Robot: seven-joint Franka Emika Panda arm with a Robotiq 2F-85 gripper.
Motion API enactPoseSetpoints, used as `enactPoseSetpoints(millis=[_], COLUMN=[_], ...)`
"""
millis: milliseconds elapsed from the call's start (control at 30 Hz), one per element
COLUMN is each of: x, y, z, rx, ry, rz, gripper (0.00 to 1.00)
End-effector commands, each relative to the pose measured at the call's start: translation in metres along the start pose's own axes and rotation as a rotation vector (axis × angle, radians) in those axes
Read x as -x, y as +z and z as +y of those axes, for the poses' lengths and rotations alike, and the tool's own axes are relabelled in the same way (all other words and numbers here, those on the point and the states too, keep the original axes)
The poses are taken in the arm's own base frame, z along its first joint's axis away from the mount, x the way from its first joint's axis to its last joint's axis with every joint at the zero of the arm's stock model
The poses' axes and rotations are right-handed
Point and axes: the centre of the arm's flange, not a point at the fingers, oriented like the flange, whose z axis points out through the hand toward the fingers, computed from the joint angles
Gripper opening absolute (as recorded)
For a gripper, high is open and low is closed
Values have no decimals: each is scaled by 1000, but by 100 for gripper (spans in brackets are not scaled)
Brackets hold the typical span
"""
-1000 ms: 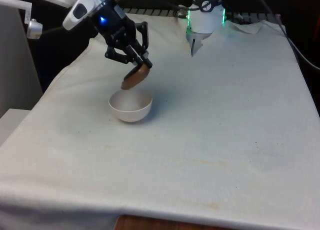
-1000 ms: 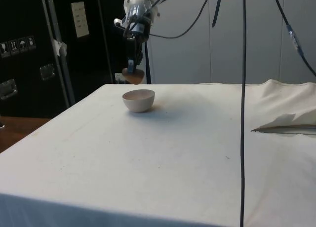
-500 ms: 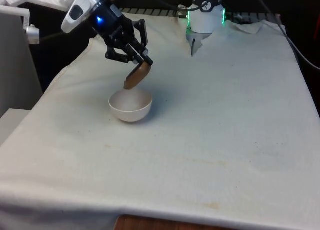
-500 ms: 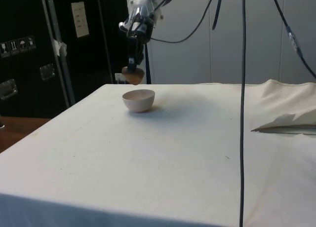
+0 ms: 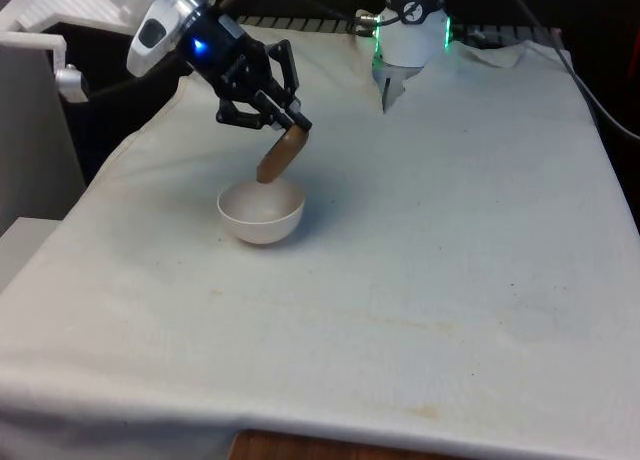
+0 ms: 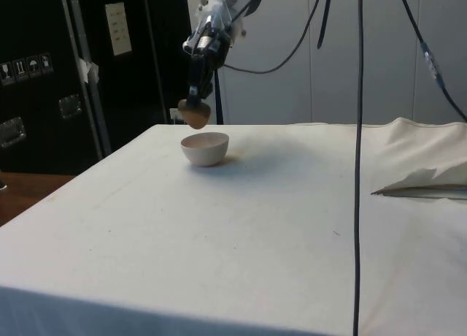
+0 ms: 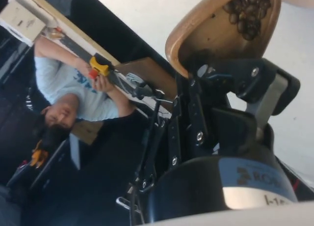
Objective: Pour the coffee beans from the cup into the bowl.
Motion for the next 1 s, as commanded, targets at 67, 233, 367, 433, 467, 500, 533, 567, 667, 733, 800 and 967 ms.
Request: enactPoseSetpoints(millis=[67, 233, 367, 433, 467, 500, 533, 567, 667, 733, 800, 967], x=[1, 3, 3, 5, 5, 6, 6, 6, 7, 8, 8, 10], y=[1, 5, 7, 8, 8, 6, 6, 5, 4, 0, -2, -5], z=[1, 8, 10, 13, 15, 16, 17, 17, 19, 22, 23, 26], rx=[-7, -36, -36, -46, -50, -49, -49, -48, -43, -43, -41, -42], ry=[5, 33, 33, 49, 55, 57, 59, 61, 59, 70, 74, 82], rz=[9, 41, 52, 65, 72, 76, 78, 81, 87, 94, 99, 112], gripper=[0, 0, 0, 0, 0, 0, 0, 0, 0, 0, 0, 0])
